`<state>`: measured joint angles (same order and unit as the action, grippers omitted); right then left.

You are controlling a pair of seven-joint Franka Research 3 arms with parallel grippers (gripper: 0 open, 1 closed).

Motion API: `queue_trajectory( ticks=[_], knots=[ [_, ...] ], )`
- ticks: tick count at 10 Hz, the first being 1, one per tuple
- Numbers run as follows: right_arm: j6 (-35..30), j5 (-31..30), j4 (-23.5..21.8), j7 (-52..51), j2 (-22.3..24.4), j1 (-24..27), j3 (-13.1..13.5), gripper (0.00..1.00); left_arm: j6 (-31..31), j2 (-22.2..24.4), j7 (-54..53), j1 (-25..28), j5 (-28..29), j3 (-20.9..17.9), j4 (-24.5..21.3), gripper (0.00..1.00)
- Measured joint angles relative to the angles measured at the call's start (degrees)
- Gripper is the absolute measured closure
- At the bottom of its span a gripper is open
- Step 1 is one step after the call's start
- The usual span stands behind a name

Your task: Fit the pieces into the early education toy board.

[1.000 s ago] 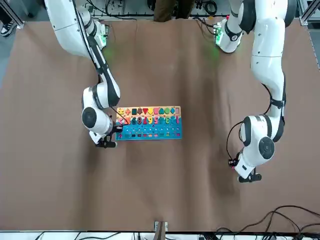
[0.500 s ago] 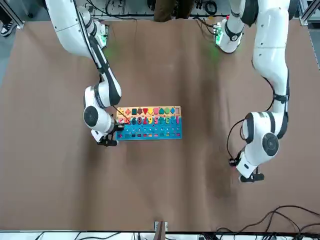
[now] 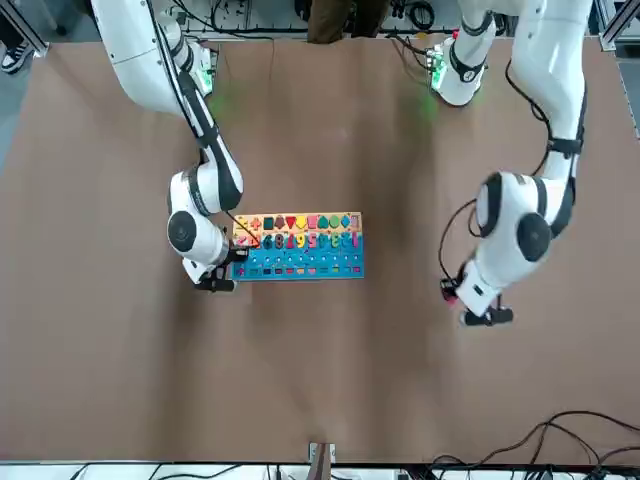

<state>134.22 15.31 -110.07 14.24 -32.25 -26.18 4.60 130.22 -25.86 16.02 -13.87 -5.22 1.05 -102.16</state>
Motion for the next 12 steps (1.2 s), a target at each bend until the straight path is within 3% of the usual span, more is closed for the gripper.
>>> queue_trajectory(
  ticks=[5, 7, 12],
  knots=[
    [0.3, 1.2, -0.1, 0.0, 0.0, 0.0, -0.5, 0.64, 0.0, 5.3, 15.0, 0.6, 3.7, 12.6, -5.8, 0.74],
    [0.3, 1.2, -0.1, 0.0, 0.0, 0.1, -0.4, 0.64, 0.0, 5.6, 22.0, 0.3, 7.5, 18.0, -7.1, 0.74],
    [0.8, 1.2, -0.1, -0.1, 0.0, 0.5, -0.4, 0.64, 0.1, 5.6, 29.5, 0.1, 10.8, 27.4, -10.4, 0.74]
  ],
)
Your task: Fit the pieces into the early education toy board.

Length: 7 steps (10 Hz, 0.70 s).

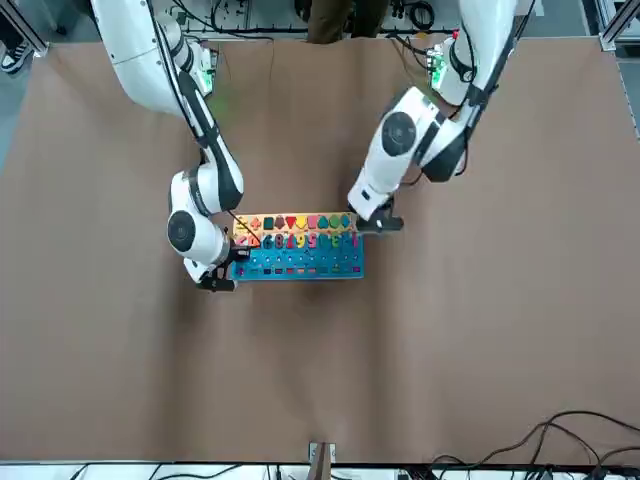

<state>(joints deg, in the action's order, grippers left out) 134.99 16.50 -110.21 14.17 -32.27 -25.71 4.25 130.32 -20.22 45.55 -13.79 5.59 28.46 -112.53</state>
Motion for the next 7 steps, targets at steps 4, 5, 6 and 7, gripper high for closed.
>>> queue_trajectory(
  ticks=[4, 5, 6, 7],
  knots=[
    [0.2, 0.0, -0.1, -0.6, -0.1, 0.3, 0.0, 0.64, 3.1, -0.2, 2.9, 0.0, 1.5, 1.3, -4.2, 0.74],
    [0.2, 0.0, -0.1, -0.6, -0.1, 0.3, -0.1, 0.64, 4.3, -0.3, 3.4, 0.0, 1.5, 1.3, -5.0, 0.74],
    [0.4, 0.0, -0.1, -0.6, -0.1, 0.3, -0.1, 0.64, 4.8, -0.4, 3.6, -0.1, 1.5, 1.3, -5.3, 0.74],
    [1.0, 0.0, -0.2, -0.6, -0.1, 0.4, -0.1, 0.64, 5.4, -0.7, 3.8, -0.2, 2.0, 1.3, -5.4, 0.74]
  ],
)
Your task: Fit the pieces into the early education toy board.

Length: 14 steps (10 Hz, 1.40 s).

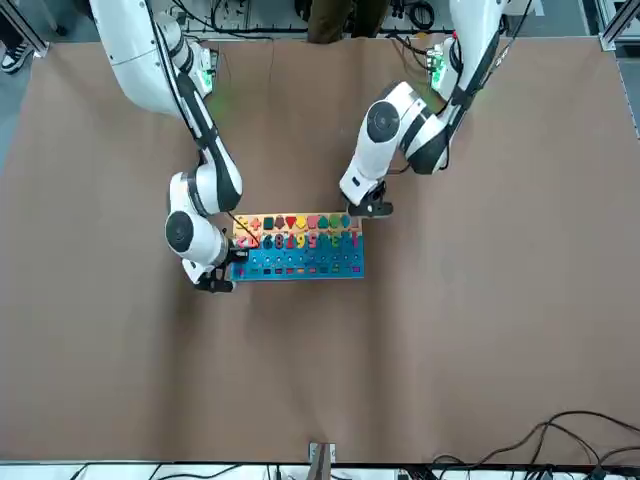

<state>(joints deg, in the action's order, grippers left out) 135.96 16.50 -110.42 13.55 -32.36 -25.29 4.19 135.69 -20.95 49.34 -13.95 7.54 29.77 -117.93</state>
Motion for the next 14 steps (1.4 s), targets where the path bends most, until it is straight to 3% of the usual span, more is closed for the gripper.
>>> queue_trajectory(
  ticks=[3, 10, 14],
  knots=[
    [0.6, 0.0, -0.1, 0.0, 0.0, 0.3, 0.0, 0.64, 1.5, -2.3, 2.7, 0.0, 4.1, 0.0, -0.1, 0.74],
    [0.6, 0.2, -0.1, 0.0, 0.0, 0.5, -0.1, 0.64, 3.5, -5.1, 4.1, 0.0, 4.7, 0.0, 0.6, 0.74],
    [0.7, 0.2, -0.1, 0.0, 0.0, 0.9, -0.1, 0.64, 4.3, -7.4, 8.6, 0.0, 9.3, 0.0, 1.3, 0.74]
  ],
)
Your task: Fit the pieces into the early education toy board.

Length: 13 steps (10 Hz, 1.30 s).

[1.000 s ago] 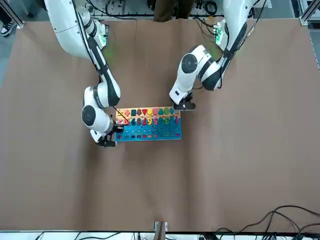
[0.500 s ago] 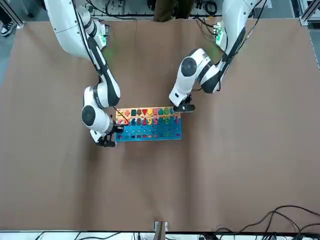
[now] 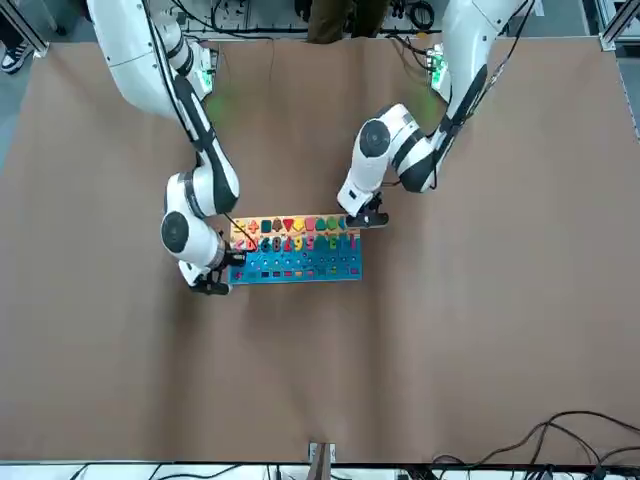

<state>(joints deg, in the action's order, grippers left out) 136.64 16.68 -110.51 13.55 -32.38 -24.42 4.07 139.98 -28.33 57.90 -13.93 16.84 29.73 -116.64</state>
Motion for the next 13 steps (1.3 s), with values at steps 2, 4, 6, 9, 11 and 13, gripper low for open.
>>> queue_trajectory(
  ticks=[2, 4, 6, 9, 11, 13],
  knots=[
    [0.0, 0.0, 0.0, 0.0, 0.0, 0.0, 0.0, 0.64, 0.0, -1.2, 0.1, 0.0, 0.1, 0.0, 1.3, 0.74],
    [0.0, 0.0, 0.0, 0.0, 0.0, 0.0, 0.0, 0.64, 0.0, -2.1, 0.4, 0.0, 0.2, 0.0, 1.9, 0.74],
    [-0.1, 0.0, 0.0, 0.0, 0.0, 0.0, 0.0, 0.64, 0.0, -2.5, 0.5, -0.2, 0.2, 0.0, 2.2, 0.74],
    [-0.1, 0.0, 0.0, 0.0, 0.0, 0.4, 0.0, 0.64, 0.0, -3.4, 0.6, -0.3, 0.7, 0.0, 2.9, 0.74],
    [-0.2, 0.0, 0.0, 0.0, 0.0, 0.7, 0.0, 0.64, 0.0, -3.6, 0.6, -0.3, 0.8, 0.0, 3.0, 0.74],
    [-0.2, 0.0, 0.1, 0.0, 0.0, 1.1, 0.0, 0.64, 0.0, -3.9, 1.0, -0.3, 1.3, 0.0, 3.0, 0.74]
  ],
)
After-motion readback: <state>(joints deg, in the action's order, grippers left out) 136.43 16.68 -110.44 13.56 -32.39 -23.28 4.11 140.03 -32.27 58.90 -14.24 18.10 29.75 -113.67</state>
